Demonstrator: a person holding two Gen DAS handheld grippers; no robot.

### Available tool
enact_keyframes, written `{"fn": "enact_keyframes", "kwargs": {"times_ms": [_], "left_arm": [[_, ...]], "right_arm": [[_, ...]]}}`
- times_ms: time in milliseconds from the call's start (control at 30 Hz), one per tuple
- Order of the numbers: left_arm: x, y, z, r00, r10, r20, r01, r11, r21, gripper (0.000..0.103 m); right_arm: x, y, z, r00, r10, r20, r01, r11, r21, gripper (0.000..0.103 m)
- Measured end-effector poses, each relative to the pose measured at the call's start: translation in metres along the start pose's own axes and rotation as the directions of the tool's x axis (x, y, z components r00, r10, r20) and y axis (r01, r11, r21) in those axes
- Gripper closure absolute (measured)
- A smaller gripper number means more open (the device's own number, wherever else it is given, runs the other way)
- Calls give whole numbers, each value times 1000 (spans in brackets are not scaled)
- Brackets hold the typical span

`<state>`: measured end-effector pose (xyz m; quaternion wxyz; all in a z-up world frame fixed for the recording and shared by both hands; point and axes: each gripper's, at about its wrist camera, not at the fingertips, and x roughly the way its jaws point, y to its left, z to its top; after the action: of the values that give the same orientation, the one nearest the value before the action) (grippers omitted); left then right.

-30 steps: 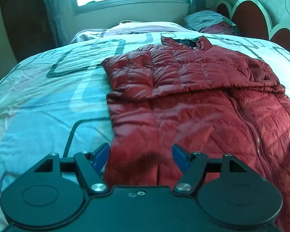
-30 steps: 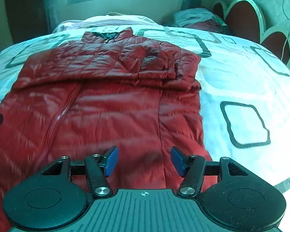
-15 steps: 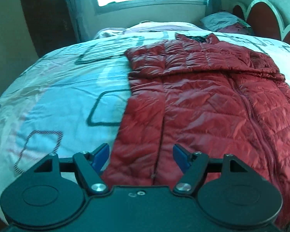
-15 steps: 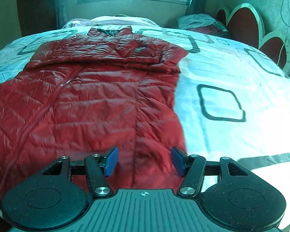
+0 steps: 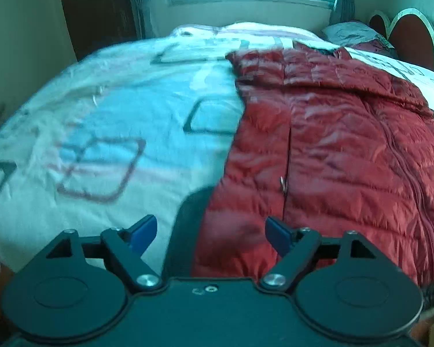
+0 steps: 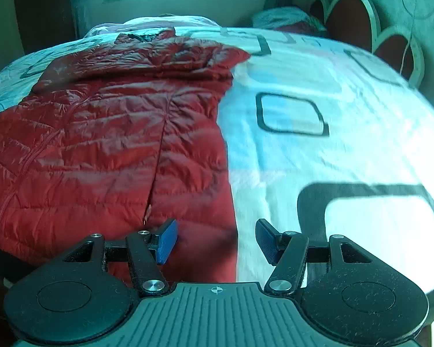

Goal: Fold large clothes
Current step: 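Grasp the red jacket's hem with both tools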

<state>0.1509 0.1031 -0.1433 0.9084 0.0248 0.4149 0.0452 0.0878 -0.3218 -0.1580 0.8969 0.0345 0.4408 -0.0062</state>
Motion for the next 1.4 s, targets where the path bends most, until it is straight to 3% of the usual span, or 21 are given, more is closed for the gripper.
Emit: {"fn": "enact_keyframes", "kwargs": {"times_ms": [33, 67, 100, 133, 200, 233, 333, 400, 467, 567, 733, 900, 1067, 1133, 1233, 1300, 1400], "left_arm": [[2, 2, -3, 1000, -15, -15, 15, 1000, -10, 23], [4, 3, -6, 999, -28, -25, 28, 999, -22, 24], [6, 6, -9, 998, -49, -28, 48, 998, -39, 29], [6, 8, -12, 997, -78, -28, 76, 996, -56, 44], [7, 11, -15, 990, -136, -40, 131, 986, -102, 60], [6, 11, -17, 989, -140, -39, 134, 984, -120, 66], [3, 8, -17, 985, -169, -40, 163, 979, -125, 90], [1, 5, -15, 983, -179, -38, 174, 978, -117, 96], [-1, 6, -12, 982, -185, -34, 179, 975, -132, 97], [-7, 12, -6, 980, -200, -10, 195, 964, -181, 98], [-29, 12, 16, 972, -223, 74, 233, 956, -177, 98], [-48, 11, 54, 947, -239, 214, 277, 945, -173, 98], [-29, 5, 101, 925, -258, 280, 316, 930, -186, 98], [-13, 1, 123, 916, -275, 292, 338, 921, -193, 98], [16, -10, 154, 910, -287, 299, 354, 914, -198, 98], [37, -19, 169, 916, -284, 284, 345, 918, -194, 98], [67, -25, 184, 926, -289, 244, 341, 916, -209, 98]], "right_arm": [[0, -1, -3, 1000, 4, -5, -4, 1000, 7, 41], [1, -2, -5, 1000, 4, -10, -3, 1000, 14, 28], [0, -2, -7, 1000, 1, -14, -1, 1000, 19, 22], [-2, -2, -10, 1000, 11, -10, -10, 1000, 22, 20], [-4, -1, -15, 999, 37, -11, -37, 999, 23, 20], [-4, -1, -18, 999, 41, -16, -40, 999, 25, 22], [-3, -2, -22, 995, 91, -40, -88, 994, 64, 48], [-5, -1, -23, 994, 101, -44, -98, 993, 66, 58], [-8, 0, -22, 991, 126, -49, -123, 990, 70, 81], [-13, 3, -17, 988, 150, -42, -147, 987, 64, 91], [-35, 5, 2, 983, 164, 81, -166, 986, 20, 94], [-52, -1, 41, 963, 171, 210, -182, 983, 30, 94], [-46, -3, 95, 942, 114, 315, -134, 990, 44, 95], [-37, -4, 119, 936, 79, 343, -102, 993, 50, 103], [-14, -5, 158, 934, 55, 352, -86, 994, 72, 103], [1, -2, 179, 943, 63, 327, -76, 997, 26, 103], [12, -4, 185, 961, 86, 262, -86, 996, -10, 102]]}}
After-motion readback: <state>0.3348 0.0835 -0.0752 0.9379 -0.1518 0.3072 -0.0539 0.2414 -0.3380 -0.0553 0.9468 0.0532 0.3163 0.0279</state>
